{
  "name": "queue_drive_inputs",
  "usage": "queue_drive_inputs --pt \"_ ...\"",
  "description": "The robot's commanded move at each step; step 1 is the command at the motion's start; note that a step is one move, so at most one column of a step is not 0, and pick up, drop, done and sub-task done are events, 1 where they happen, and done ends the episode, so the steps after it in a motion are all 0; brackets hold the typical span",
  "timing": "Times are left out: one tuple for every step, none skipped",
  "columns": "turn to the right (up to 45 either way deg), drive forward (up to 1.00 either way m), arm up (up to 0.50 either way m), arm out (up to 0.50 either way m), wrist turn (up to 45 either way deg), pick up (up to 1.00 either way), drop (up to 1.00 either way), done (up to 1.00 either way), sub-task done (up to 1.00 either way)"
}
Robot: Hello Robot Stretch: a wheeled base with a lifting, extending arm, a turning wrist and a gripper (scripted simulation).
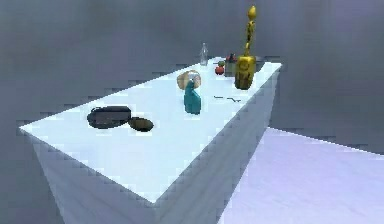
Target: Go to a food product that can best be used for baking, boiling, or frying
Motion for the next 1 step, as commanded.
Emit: queue_drive_inputs --pt "-15.0 0.00 0.00 0.00 0.0 0.00 0.00 0.00 0.00"
